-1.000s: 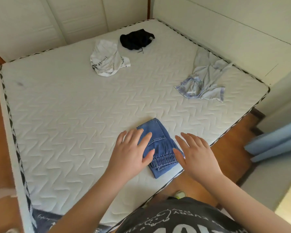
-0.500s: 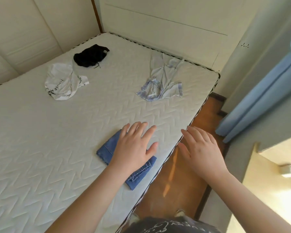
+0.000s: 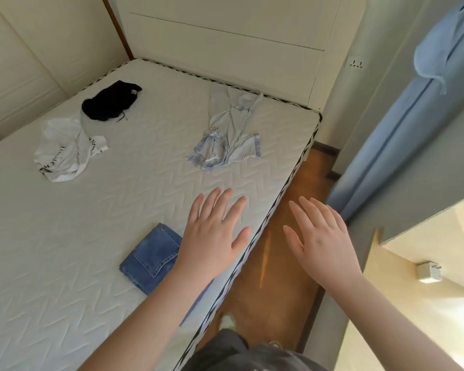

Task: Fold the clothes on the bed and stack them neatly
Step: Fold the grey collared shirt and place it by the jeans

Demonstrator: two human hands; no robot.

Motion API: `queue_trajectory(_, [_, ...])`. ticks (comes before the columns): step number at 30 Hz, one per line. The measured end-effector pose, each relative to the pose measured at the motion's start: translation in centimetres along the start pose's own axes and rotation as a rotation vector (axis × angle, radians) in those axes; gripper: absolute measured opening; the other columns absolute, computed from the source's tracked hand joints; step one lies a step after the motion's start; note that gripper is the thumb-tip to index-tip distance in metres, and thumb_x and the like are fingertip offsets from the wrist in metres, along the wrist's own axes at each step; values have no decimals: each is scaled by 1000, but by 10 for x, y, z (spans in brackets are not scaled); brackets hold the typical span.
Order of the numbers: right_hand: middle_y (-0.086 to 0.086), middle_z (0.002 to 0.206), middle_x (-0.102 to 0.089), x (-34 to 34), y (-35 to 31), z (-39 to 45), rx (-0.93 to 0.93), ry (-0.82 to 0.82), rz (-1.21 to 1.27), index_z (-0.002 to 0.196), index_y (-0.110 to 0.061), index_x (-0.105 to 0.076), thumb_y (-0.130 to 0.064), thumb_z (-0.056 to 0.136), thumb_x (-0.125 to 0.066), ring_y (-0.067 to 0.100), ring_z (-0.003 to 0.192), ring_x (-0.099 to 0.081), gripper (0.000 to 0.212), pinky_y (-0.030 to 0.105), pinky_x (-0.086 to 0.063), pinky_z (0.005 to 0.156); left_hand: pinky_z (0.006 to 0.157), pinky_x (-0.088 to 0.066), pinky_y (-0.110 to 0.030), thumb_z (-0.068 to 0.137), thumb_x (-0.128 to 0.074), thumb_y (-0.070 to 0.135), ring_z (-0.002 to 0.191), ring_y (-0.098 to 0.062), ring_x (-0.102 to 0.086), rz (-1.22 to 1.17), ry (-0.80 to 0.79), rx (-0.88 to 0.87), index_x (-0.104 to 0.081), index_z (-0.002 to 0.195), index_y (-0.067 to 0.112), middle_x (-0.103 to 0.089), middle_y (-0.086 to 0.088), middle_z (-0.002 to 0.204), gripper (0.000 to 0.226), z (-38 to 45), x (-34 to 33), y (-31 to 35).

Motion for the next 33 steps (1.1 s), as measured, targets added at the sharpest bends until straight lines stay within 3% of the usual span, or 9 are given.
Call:
queue_trajectory(11, [7,143,-53,-18,25,116,-4,-37,-15,138,-18,-54,-50,99,-39,29,134,-47,53,42,-22,112,119,-22,-49,94,-26,58,143,-29,-34,-14,-63,3,-43,148,25,-41,-7,154,66,124,-31,-33])
queue_trajectory(23, [8,140,-56,-16,102,223,-108,10,-16,137,-16,-55,-45,97,-48,30,131,-51,50,46,-34,111,112,-34,-50,96,-35,46,133,-29,-45,-50,-32,-86,-51,140,19,-51,-5,141,54,269,-45,-30])
queue_trajectory(29, [12,140,-55,-36,152,295,-84,-27,64,138,-12,-55,-42,97,-47,32,129,-51,52,48,-38,109,112,-35,-50,94,-32,48,134,-31,-46,-38,-41,-17,-53,140,20,-54,-8,141,58,345,-70,-17])
queue_trajectory(33, [10,146,-50,-48,182,352,-37,-102,105,143,-15,-49,-44,99,-43,29,134,-46,54,45,-33,113,114,-30,-49,95,-43,46,136,-32,-44,-51,-30,56,-53,140,18,-53,-9,142,55,394,-80,-6])
Point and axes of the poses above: each hand's wrist, its own z-axis towards the middle knuckle, its own x-axis out of the back of the hand, y = z × x, the point moved 5 cm from there along z, towards the middle knuckle
